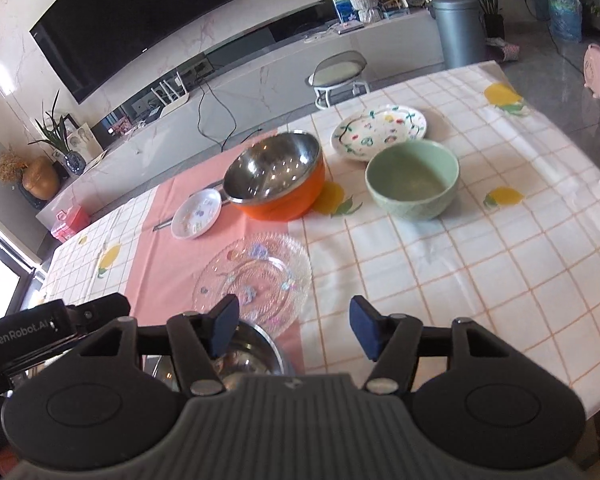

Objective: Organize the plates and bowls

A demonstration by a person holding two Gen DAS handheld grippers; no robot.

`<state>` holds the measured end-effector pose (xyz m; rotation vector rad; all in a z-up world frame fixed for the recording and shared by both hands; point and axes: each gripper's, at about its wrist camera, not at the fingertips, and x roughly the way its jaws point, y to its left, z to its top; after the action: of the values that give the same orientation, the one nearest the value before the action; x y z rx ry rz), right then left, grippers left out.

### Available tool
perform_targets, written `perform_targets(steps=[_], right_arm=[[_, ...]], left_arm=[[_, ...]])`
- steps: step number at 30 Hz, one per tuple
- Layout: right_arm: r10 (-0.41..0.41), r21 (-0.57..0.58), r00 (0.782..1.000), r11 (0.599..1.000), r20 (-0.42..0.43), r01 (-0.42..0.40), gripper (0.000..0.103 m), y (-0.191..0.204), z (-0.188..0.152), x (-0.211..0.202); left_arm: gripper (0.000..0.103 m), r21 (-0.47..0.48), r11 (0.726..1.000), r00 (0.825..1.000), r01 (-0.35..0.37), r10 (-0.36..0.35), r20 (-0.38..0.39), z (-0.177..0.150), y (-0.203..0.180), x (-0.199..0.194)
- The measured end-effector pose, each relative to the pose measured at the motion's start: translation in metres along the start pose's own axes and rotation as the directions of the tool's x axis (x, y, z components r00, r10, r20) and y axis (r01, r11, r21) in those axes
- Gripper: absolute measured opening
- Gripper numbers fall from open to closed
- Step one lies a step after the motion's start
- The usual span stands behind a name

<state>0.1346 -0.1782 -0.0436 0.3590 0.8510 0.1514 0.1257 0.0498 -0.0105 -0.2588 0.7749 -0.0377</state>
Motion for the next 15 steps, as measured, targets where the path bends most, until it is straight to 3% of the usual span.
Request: perform_targets(steps=[5,15], right_arm=[[-0.052,-0.006,0.998,0.999,0.047,0.052,0.069,-0.003,0.034,0.007],[-0.056,0.056,0.994,0.997,0.089,0.051,0.069,-0.007,0.082,0.038]], left_arm=[[0.048,0.042,0.999,0.999,0.004,-0.005,0.033,0.023,-0.012,0.003],[0.048,0.036,0.997,0.997,0.070,-0.071,0.021,0.062,-0.025,0.033]])
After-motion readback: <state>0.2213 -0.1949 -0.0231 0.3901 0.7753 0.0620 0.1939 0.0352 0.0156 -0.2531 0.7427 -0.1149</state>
